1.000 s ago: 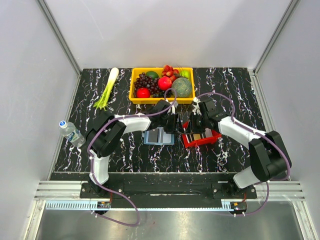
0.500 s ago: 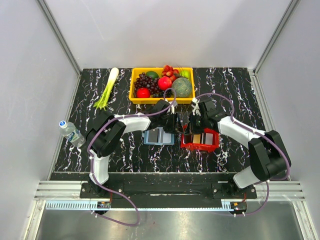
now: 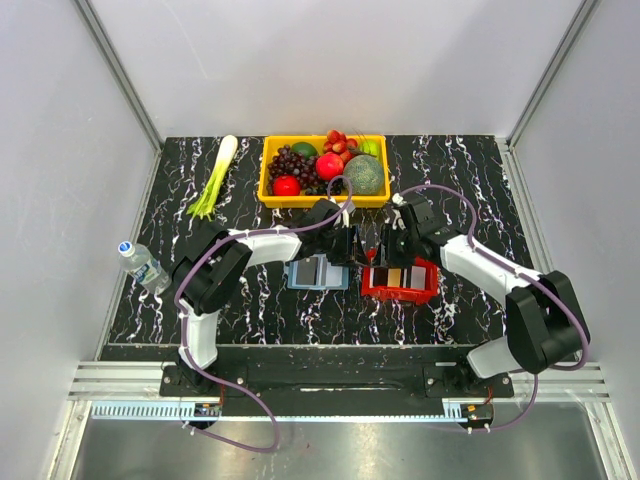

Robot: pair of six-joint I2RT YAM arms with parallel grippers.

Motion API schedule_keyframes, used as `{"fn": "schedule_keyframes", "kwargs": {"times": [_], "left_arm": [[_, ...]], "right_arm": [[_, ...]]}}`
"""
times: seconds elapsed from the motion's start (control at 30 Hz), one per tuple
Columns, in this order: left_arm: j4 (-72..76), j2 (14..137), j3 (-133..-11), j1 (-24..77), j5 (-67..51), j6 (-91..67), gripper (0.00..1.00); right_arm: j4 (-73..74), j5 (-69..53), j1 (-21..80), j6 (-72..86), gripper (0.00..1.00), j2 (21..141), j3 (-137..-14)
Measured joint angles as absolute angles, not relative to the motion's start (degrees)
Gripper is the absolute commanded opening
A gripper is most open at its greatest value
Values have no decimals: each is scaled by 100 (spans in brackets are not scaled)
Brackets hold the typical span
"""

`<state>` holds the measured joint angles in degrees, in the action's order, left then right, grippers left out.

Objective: Put the credit cards into the card holder
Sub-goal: Pick up the credit card from the storage box.

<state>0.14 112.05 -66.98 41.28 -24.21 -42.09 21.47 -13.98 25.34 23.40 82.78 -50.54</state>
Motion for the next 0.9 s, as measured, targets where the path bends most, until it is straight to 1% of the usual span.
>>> {"fn": "schedule_keyframes", "kwargs": {"times": [0.13, 0.33, 0.47, 0.5, 0.53, 0.57, 0.6, 0.67, 0.8, 0.9], "left_arm": [[16, 11205, -6698, 4130, -2421, -4209, 45], [14, 11205, -6698, 4121, -2421, -4209, 45], [73, 11205, -6698, 4119, -2423, -4209, 45], [84, 11205, -6698, 4123, -2425, -4211, 45], [97, 11205, -6698, 4123, -2427, -4211, 45], [99, 11205, -6698, 4123, -2427, -4213, 45], [99, 11205, -6698, 4123, -2427, -4211, 44], [102, 11205, -6698, 4123, -2427, -4211, 44], [104, 11205, -6698, 4123, -2423, -4211, 44], [123, 11201, -6681, 4125, -2421, -4213, 42]], "right_arm": [[2333, -1157, 2528, 2388, 52, 8313, -5054], [2429, -1028, 2506, 2469, 56, 8772, -5089], [2449, -961, 2497, 2541, 55, 9039, -5146], [2432, -943, 2497, 2543, 54, 9050, -5168], [2423, -941, 2497, 2550, 49, 9063, -5177], [2412, -930, 2497, 2556, 47, 9074, -5179], [2405, -919, 2497, 2558, 46, 9078, -5179], [2397, -899, 2497, 2580, 52, 9102, -5179], [2403, -773, 2504, 2602, 58, 9030, -5175], [2532, -480, 2506, 2593, 61, 8746, -5127]]}}
